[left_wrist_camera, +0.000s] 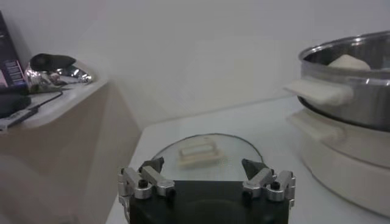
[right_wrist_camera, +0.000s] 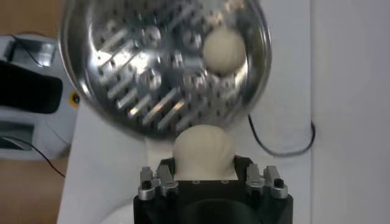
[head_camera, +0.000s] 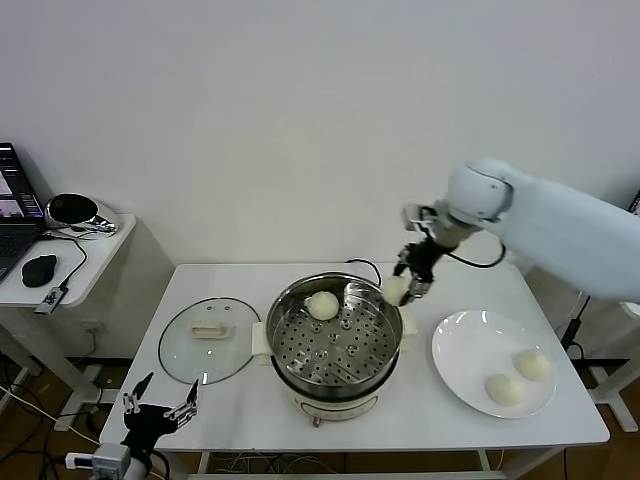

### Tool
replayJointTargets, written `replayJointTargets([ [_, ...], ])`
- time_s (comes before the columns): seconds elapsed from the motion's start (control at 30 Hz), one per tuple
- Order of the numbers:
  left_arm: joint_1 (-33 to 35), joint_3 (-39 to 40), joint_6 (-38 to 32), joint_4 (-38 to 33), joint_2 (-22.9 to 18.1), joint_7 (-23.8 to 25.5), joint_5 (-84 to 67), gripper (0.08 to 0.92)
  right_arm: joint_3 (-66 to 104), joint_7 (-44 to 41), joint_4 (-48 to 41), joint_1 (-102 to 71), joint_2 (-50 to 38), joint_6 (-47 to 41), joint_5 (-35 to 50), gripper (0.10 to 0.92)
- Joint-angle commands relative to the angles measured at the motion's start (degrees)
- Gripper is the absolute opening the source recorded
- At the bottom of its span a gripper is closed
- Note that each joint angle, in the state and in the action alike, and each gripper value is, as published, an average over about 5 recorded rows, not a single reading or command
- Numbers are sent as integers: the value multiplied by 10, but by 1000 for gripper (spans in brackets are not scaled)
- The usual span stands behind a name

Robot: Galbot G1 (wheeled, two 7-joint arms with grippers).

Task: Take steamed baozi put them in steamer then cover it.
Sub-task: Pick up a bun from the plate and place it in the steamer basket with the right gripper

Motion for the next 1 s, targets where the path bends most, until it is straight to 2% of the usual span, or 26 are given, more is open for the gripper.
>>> replayJointTargets([
  [0.03, -1, -1, 1, -8, 0, 1, -4, 823, -48, 10, -25, 39, 107, -33, 69, 594],
  [0.53, -10, -3, 16, -4, -3, -1, -18, 823, -65, 34, -94, -40, 228, -49, 24, 594],
  [1.0, -12, -2, 17, -14, -11, 0, -27, 823, -64, 53, -141, -81, 280, -51, 1, 602],
])
